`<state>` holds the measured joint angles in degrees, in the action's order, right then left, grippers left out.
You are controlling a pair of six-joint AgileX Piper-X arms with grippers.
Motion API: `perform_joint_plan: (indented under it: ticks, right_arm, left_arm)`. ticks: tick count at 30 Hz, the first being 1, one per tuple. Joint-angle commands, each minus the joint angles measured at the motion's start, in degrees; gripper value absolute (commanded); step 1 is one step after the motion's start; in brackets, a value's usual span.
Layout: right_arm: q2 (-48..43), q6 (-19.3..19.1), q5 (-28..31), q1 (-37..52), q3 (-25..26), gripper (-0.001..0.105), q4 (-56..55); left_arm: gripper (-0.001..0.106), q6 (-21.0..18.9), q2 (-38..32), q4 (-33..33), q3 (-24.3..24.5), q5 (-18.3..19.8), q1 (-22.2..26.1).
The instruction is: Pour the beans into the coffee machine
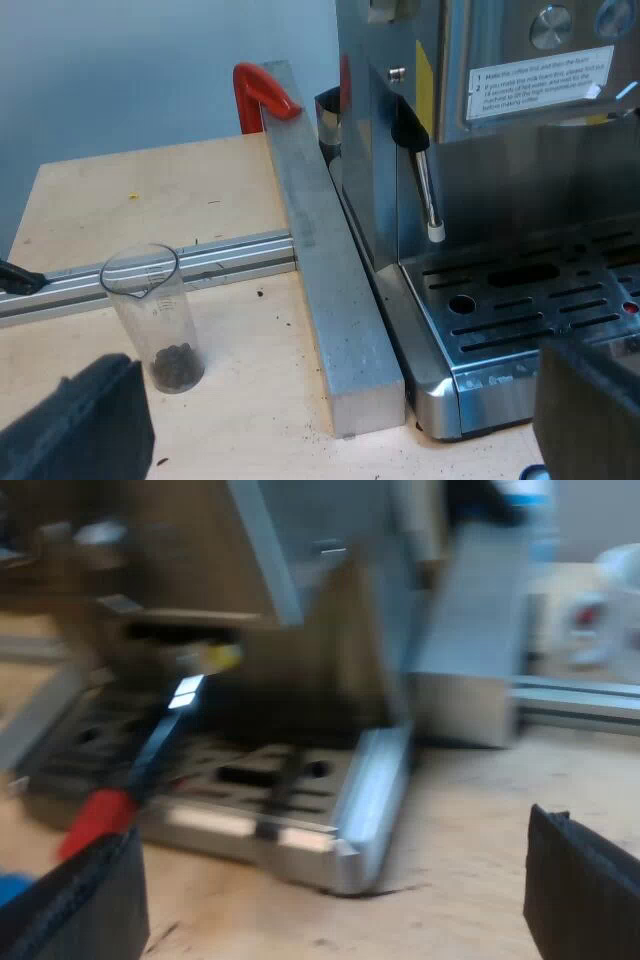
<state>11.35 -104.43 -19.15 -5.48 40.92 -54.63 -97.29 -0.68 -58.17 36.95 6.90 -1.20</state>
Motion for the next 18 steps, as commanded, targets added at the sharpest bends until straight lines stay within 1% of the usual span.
perform_joint_plan:
  ticks: [1,2,4,5,6,9,11,16,17,18]
  right_arm:
    - [2.17,-2.31,-4.96,-3.72,1.35,0.078,1.42]
    - [2.76,-2.45,-6.91,-5.21,1.34,0.078,2.72]
    - [3.12,-2.44,-7.90,-5.97,1.34,0.078,3.48]
    - [3.79,-2.44,-9.48,-7.57,1.34,0.078,4.98]
    - [4.77,-2.47,-10.02,-10.07,1.34,0.078,7.51]
    - [6.44,-3.36,-9.81,-13.29,1.34,0.078,11.28]
    - [8.46,-4.84,-9.82,-15.77,1.21,0.078,13.45]
    - [10.03,-5.17,-9.53,-17.22,1.11,0.078,14.56]
    - [13.22,-5.16,-9.53,-20.29,0.24,0.078,18.95]
    - [14.64,-5.16,-9.40,-21.75,-0.24,0.078,21.12]
  left_arm:
    - [0.079,-0.77,0.33,0.28,0.28,-0.87,-0.14]
    - [0.079,-0.77,0.54,0.28,0.28,-0.87,-0.14]
    - [0.079,-0.77,0.99,0.28,0.28,-0.87,-0.14]
    - [0.079,-0.77,2.53,2.29,0.28,-1.11,-0.14]
    - [0.079,-0.77,2.53,2.70,0.28,-1.11,-0.14]
    - [0.079,-0.77,2.52,4.18,0.28,-1.90,-0.14]
    - [0.079,-0.77,2.52,4.57,0.28,-2.45,-0.14]
    - [0.079,-0.77,2.52,4.55,0.28,-2.44,-0.14]
    - [0.079,-0.77,2.52,4.55,0.28,-2.44,-0.14]
    - [0.079,-0.77,2.52,4.55,0.28,-2.44,-0.14]
